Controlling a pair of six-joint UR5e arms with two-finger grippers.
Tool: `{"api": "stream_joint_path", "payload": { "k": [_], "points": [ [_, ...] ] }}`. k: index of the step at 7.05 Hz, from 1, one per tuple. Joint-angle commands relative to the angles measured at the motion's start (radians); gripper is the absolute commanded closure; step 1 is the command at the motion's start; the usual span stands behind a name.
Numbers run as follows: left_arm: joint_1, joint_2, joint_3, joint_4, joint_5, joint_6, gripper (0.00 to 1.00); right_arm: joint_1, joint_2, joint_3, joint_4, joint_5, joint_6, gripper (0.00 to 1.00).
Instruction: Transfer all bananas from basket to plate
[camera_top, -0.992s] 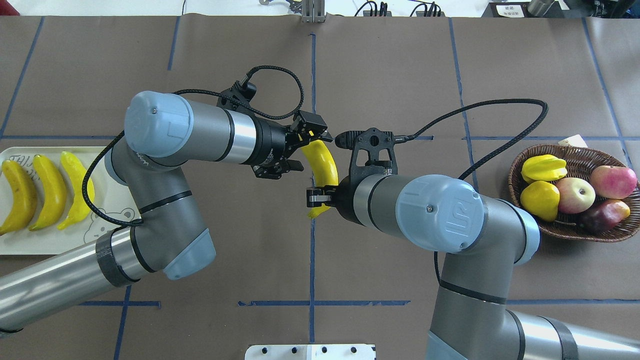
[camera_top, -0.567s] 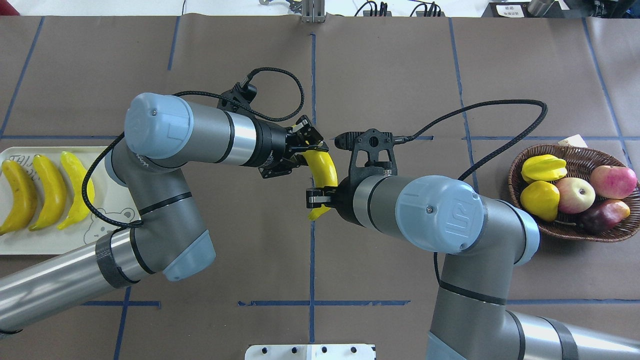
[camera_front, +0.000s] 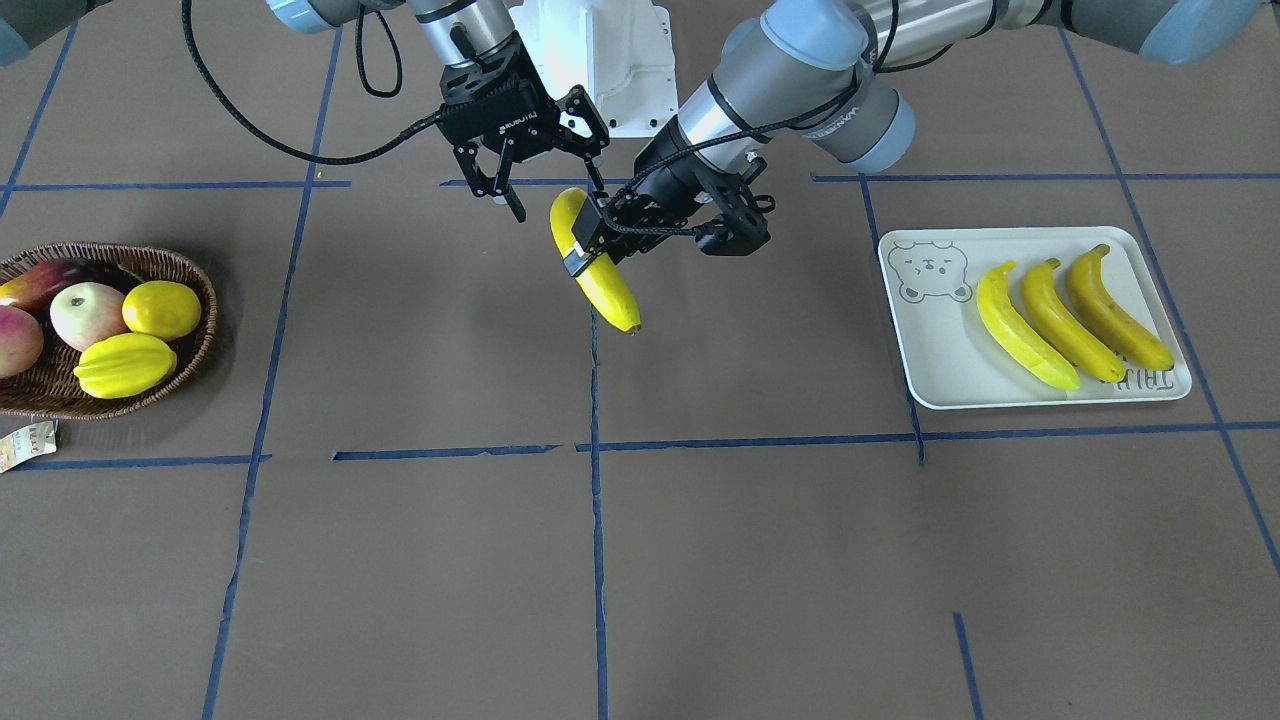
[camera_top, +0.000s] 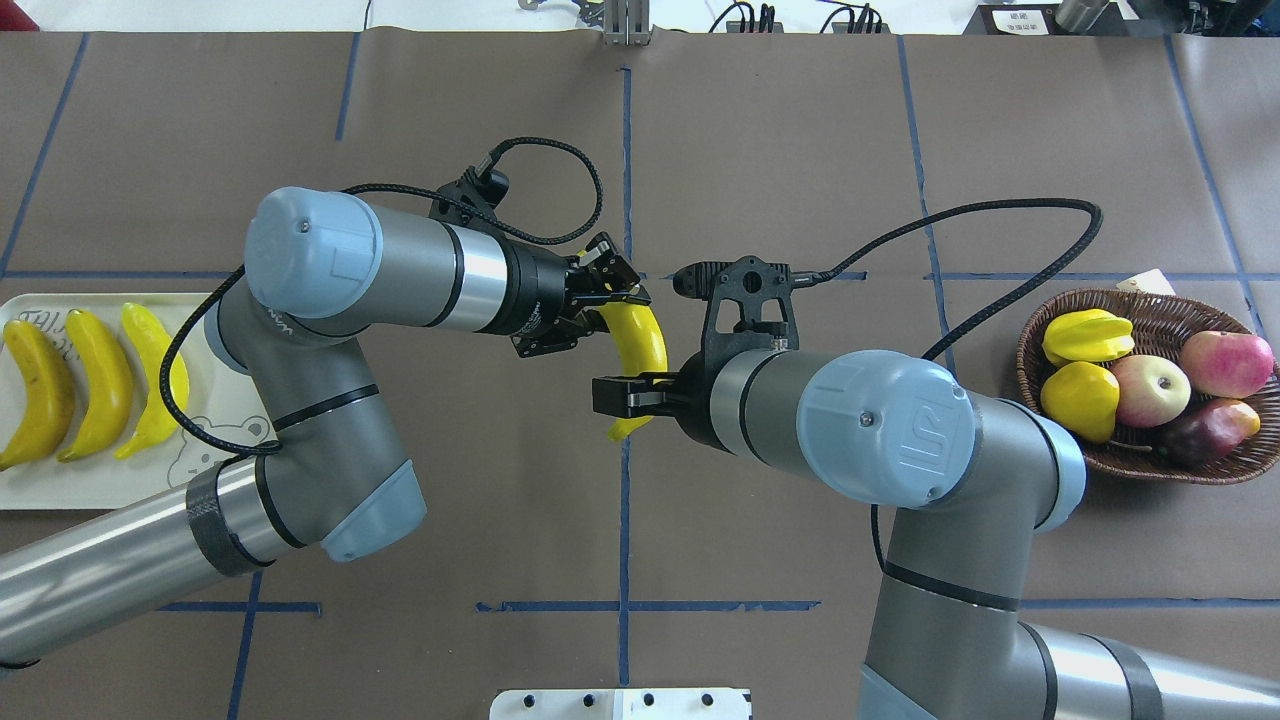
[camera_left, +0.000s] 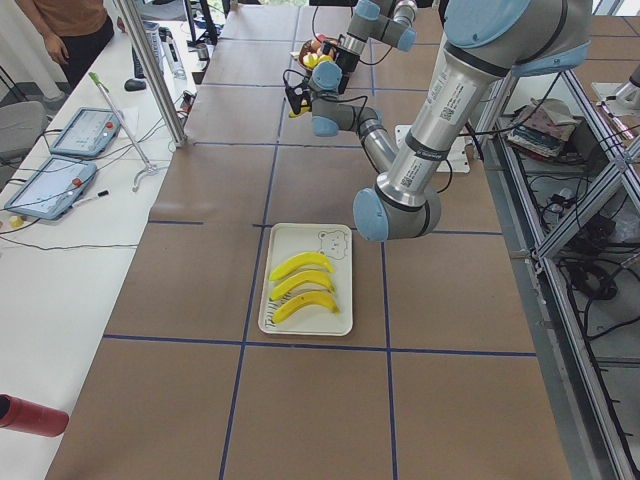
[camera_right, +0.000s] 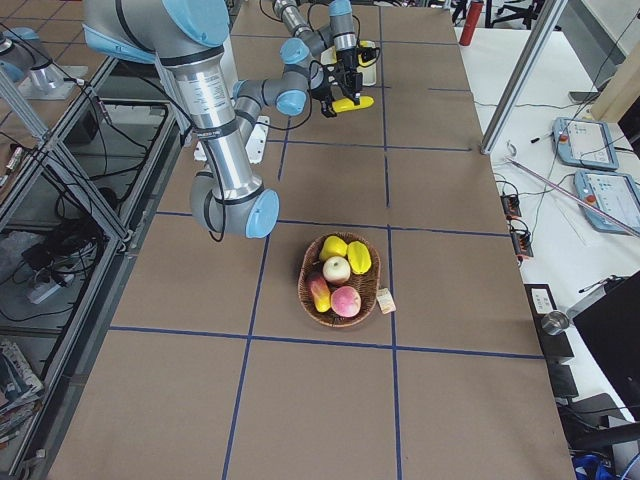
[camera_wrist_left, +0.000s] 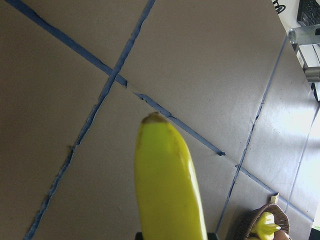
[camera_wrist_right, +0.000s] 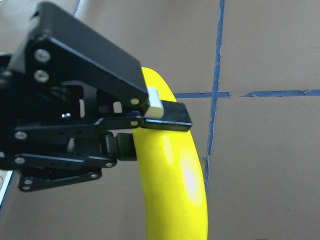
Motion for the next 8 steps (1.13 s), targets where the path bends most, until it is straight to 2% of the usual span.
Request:
{"api": "stream_joint_path", "payload": {
  "k": [1,2,3,4,5,7,8],
  "points": [
    [-0.014,0.036,0.004,0.073,-0.008,0.041,1.00,0.006,-0.009,0.025,-0.001,0.004,0.030,0.00],
    [-0.044,0.044,-0.010,0.252,-0.044,0.208,1.00,0.009,-0.019,0.037,-0.002,0.004,0.030,0.00],
    [-0.110,0.049,-0.057,0.499,-0.082,0.348,1.00,0.009,-0.033,0.048,-0.002,0.004,0.030,0.00],
    [-0.147,0.082,-0.124,0.642,-0.081,0.486,1.00,0.009,-0.035,0.048,-0.002,0.004,0.030,0.00],
    [-0.179,0.125,-0.152,0.695,-0.080,0.569,1.00,0.009,-0.035,0.046,-0.002,0.004,0.030,0.00],
    [-0.216,0.260,-0.149,0.693,-0.072,0.705,1.00,0.013,-0.050,0.061,-0.004,0.004,0.030,0.00],
    [-0.224,0.317,-0.139,0.687,-0.074,0.730,1.00,0.025,-0.105,0.121,-0.061,0.010,0.029,0.00]
  ]
}}
